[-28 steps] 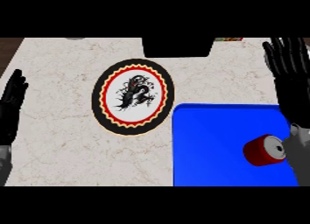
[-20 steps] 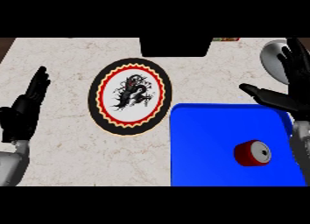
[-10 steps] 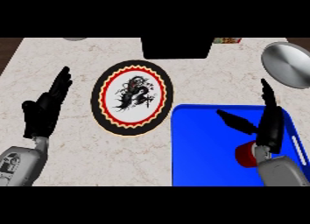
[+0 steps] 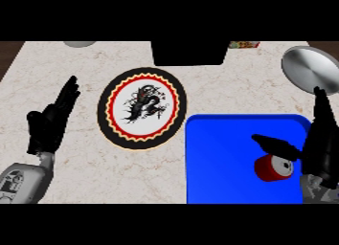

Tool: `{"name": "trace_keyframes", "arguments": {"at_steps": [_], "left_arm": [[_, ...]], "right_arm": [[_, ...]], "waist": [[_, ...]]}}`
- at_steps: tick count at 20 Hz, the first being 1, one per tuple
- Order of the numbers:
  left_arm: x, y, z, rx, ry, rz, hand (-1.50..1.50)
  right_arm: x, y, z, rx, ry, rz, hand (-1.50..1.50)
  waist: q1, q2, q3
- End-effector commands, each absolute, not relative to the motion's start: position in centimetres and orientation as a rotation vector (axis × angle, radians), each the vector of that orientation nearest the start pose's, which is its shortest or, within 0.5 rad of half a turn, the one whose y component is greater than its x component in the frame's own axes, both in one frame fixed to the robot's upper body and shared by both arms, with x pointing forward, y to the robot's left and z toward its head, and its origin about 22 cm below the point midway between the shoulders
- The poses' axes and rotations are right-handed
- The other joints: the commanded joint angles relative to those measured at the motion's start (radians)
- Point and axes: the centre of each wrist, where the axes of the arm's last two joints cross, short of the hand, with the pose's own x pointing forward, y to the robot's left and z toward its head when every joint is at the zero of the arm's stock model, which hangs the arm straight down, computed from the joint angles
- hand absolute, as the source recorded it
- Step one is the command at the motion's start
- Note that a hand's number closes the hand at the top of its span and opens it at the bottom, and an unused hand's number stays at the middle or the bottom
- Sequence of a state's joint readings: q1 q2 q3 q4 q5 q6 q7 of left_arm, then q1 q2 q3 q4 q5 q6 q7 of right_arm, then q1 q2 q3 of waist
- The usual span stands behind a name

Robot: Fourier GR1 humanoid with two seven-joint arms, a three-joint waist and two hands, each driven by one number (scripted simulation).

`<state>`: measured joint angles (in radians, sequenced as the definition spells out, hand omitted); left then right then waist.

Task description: Pick the can from the tray and place it in the plate

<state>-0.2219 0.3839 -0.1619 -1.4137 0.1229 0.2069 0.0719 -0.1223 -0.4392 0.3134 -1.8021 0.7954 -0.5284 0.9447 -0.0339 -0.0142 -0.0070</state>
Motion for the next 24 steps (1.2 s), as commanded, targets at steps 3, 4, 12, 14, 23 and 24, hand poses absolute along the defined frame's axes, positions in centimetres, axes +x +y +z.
{"name": "trace_keyframes", "arguments": {"at_steps": [3,4,12,14,23,24], "left_arm": [[29.8,27.6,4.5,0.259,-1.547,-0.193,0.00],[29.6,27.3,4.1,0.264,-1.547,-0.204,0.00],[29.0,25.9,2.7,0.227,-1.558,-0.217,0.00],[30.0,25.2,4.2,0.216,-1.560,-0.228,0.00],[30.1,27.0,4.7,0.206,-1.568,-0.209,0.00],[29.7,24.7,4.3,0.222,-1.564,-0.222,0.00]], "right_arm": [[23.0,-22.7,13.0,-1.127,-0.950,0.321,-1.50],[22.4,-22.1,12.3,-1.095,-0.883,0.333,-1.50],[21.7,-23.0,15.4,-1.010,-0.703,0.359,-1.50],[22.3,-23.4,16.1,-1.001,-0.697,0.363,-1.50],[23.1,-25.2,13.7,-0.943,-0.588,0.394,-1.50],[22.8,-24.8,13.8,-0.925,-0.580,0.395,-1.50]], "waist": [[-0.002,0.001,-0.001],[0.000,0.003,0.000],[0.025,0.012,0.002],[0.030,0.013,0.003],[0.038,0.015,0.005],[0.036,0.012,0.006]]}}
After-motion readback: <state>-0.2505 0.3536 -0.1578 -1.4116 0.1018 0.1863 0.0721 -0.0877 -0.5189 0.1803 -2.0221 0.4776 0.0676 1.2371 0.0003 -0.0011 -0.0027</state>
